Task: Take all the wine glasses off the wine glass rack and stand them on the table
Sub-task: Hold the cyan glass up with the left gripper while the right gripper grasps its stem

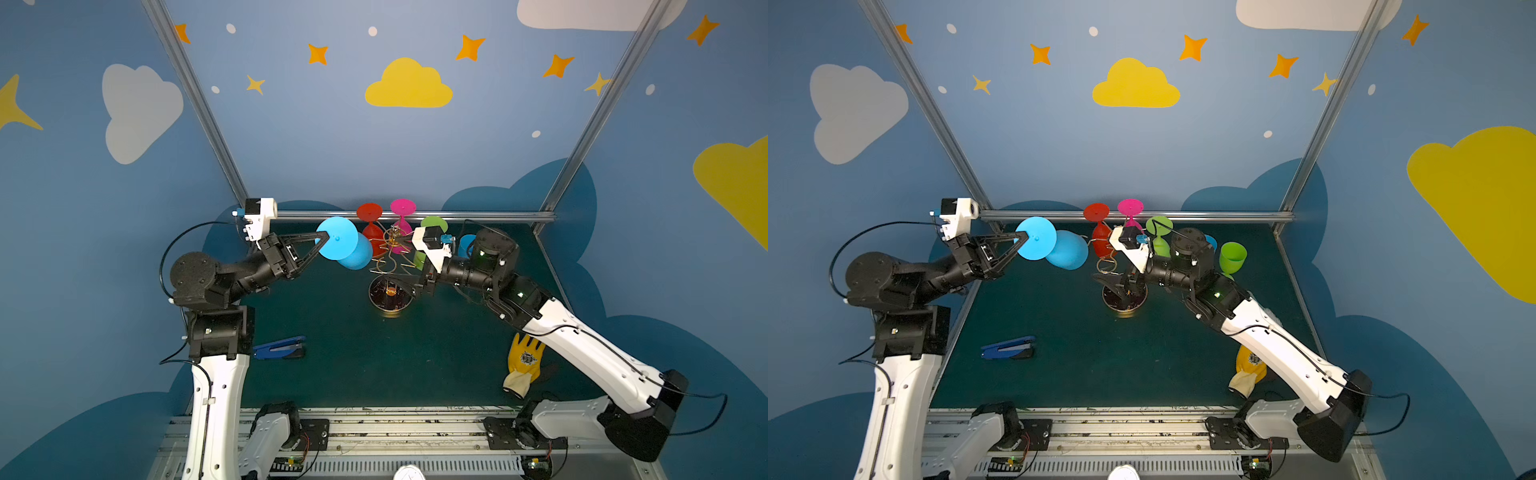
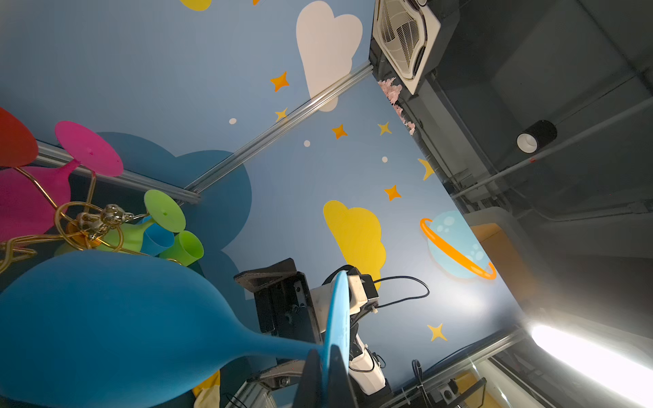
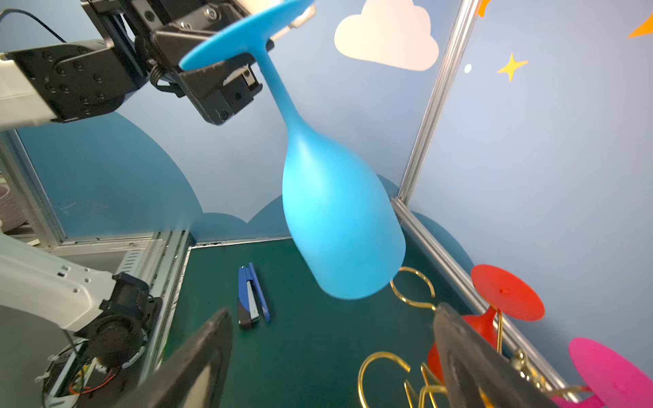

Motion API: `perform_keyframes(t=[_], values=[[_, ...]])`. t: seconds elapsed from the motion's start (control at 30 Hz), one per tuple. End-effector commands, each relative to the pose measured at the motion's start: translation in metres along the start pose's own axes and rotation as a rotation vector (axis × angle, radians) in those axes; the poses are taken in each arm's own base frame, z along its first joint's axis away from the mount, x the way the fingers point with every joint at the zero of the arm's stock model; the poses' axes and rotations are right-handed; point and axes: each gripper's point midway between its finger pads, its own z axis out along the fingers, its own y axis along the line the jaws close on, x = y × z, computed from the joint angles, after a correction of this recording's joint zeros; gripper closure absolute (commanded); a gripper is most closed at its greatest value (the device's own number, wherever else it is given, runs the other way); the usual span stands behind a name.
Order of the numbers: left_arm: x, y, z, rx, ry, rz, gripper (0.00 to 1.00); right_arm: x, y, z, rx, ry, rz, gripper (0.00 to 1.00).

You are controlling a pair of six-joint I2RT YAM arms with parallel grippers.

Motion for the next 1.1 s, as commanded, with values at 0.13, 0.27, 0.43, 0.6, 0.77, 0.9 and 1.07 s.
perform_keyframes(t=[0.13,0.27,0.43,0.6,0.77,0.9,1.07], values=[[0.003,0.002,0.008,0.018,0.004,-0.001,0.97,-0.029,-0.006,0.022,-0.012,-0.103,-0.094,0.11],[0.005,0.002,0.011,0.024,0.007,-0.007,0.97,-0.027,-0.003,0.035,-0.045,-0.103,-0.085,0.12],[0.006,0.002,0.015,0.036,0.016,-0.016,0.97,-0.014,0.004,0.055,-0.093,-0.075,-0.068,0.11],[0.006,-0.001,0.018,0.052,0.023,-0.017,0.97,-0.006,0.008,0.069,-0.104,-0.054,-0.054,0.11],[0.006,-0.003,0.019,0.066,0.022,-0.015,0.97,0.004,0.008,0.075,-0.1,-0.033,-0.028,0.13],[0.005,-0.005,0.02,0.079,0.02,-0.016,0.97,0.009,0.008,0.075,-0.088,-0.019,-0.018,0.18],[0.003,-0.008,0.021,0.092,0.021,-0.016,0.97,0.012,0.008,0.072,-0.077,-0.009,0.001,0.3]])
